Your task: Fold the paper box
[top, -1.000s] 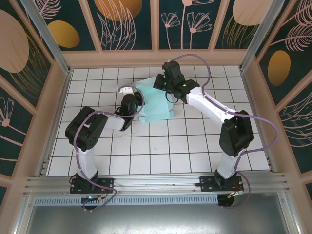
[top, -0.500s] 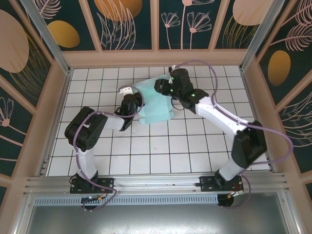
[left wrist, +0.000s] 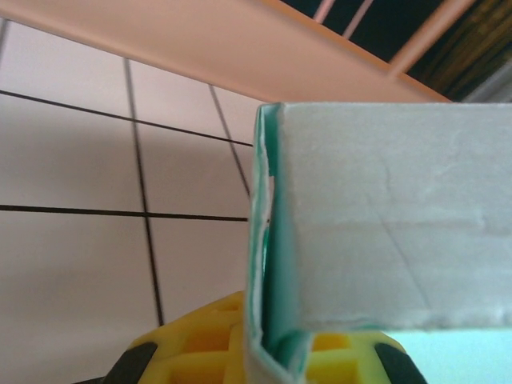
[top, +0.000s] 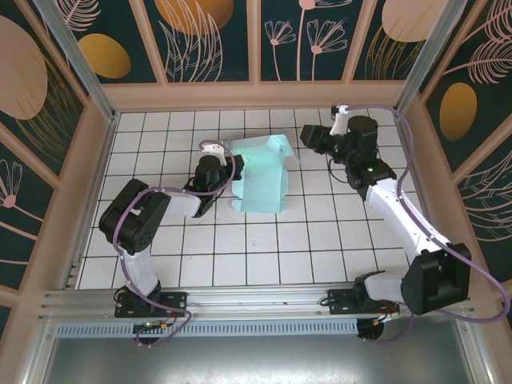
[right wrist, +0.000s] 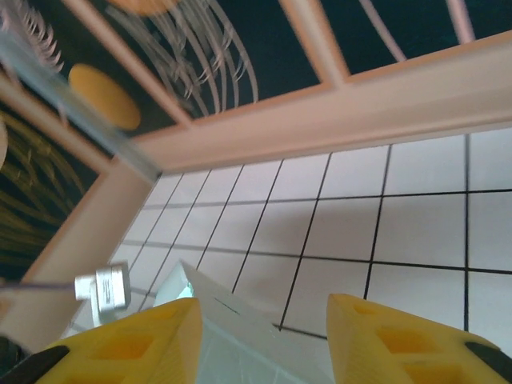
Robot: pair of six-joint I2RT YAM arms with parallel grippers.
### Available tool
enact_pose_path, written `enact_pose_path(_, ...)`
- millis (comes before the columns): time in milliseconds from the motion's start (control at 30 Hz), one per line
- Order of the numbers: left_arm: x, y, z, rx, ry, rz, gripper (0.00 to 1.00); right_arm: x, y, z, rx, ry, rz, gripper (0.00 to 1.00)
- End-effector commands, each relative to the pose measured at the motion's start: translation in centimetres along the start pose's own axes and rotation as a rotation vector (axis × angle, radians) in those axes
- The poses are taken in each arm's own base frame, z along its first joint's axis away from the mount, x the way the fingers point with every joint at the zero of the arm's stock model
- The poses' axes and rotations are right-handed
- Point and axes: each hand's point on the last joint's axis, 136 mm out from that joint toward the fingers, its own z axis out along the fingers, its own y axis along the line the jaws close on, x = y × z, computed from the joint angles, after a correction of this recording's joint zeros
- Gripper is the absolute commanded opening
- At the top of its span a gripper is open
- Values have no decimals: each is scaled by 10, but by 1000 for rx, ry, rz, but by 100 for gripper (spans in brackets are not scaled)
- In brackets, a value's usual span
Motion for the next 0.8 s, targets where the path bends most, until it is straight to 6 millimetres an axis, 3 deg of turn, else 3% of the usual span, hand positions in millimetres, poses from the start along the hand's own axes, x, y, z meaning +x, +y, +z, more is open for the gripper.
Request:
enact_pose_path(0, -20, -37, -9, 147, -43, 36, 0, 16, 27, 1, -194, 63, -163, 46)
enact_pose_path(100, -24, -40, -11, 150, -49, 27, 0, 28, 37, 0, -274, 88, -223, 45)
enact_pose_path(267, -30, -46, -14, 166, -58, 12, 0, 41, 29, -2, -255, 119, -269, 42)
enact_pose_path(400, -31, -49, -11, 181, -49, 2, 0, 52, 36, -3, -312, 147, -261, 40)
enact_pose_path(767, -30, -52, -9, 188, -35, -12, 0, 75, 43, 20, -234, 204, -362, 36)
